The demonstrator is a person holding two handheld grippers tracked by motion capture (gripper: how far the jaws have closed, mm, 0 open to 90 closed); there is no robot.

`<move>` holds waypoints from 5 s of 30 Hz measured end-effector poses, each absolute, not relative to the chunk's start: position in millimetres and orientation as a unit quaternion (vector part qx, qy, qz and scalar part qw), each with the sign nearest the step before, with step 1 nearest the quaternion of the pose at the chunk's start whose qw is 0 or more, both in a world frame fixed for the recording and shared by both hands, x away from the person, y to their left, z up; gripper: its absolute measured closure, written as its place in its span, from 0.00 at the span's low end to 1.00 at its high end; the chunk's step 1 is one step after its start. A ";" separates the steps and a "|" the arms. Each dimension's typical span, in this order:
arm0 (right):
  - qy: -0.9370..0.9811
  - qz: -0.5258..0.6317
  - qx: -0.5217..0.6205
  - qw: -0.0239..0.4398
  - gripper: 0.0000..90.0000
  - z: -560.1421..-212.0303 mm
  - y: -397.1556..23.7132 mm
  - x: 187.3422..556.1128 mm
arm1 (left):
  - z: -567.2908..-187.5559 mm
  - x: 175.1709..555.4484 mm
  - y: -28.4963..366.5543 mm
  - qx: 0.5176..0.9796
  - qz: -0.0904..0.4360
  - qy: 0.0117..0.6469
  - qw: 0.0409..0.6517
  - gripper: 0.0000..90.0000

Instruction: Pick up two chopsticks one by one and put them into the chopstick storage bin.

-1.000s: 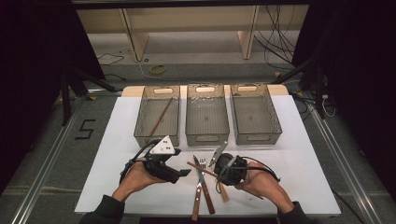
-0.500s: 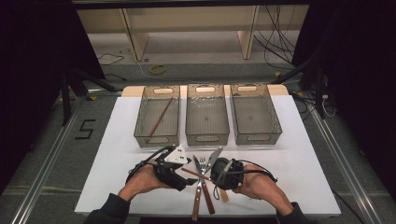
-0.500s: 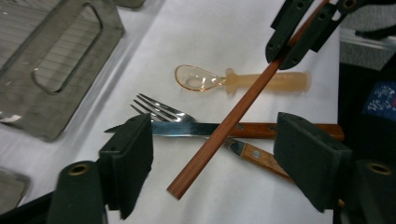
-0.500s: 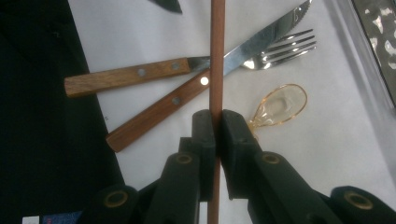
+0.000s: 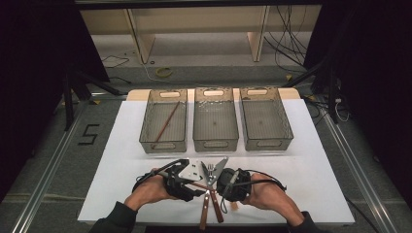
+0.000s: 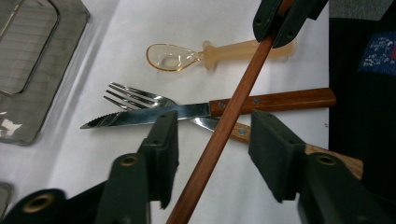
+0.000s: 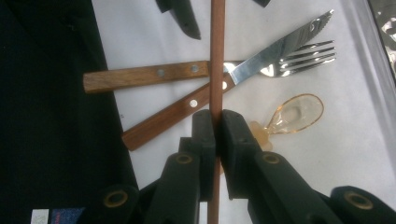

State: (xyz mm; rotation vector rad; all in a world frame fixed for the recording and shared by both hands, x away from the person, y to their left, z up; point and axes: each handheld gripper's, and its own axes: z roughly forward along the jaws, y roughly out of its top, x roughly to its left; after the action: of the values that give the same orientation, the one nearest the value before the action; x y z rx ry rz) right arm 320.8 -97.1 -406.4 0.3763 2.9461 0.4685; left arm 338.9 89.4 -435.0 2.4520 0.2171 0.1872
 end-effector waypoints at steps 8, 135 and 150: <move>0.980 0.151 0.113 0.063 0.94 -406.7 -95.7 318.9 | -436.6 337.4 88.7 0.945 0.072 0.067 0.313 0.75; 0.921 0.214 0.317 0.072 0.35 -429.5 -150.8 334.3 | -414.7 471.7 222.8 0.754 0.147 0.521 0.372 0.43; 0.919 0.215 0.322 0.077 0.35 -427.9 -148.4 335.5 | -411.5 436.9 221.2 0.739 0.128 0.494 0.440 0.26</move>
State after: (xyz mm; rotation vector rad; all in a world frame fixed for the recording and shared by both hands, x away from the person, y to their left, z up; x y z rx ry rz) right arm 335.5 -148.4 -427.9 0.9654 2.7530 0.6428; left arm 436.9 221.2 -411.5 1.8363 1.2257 0.3167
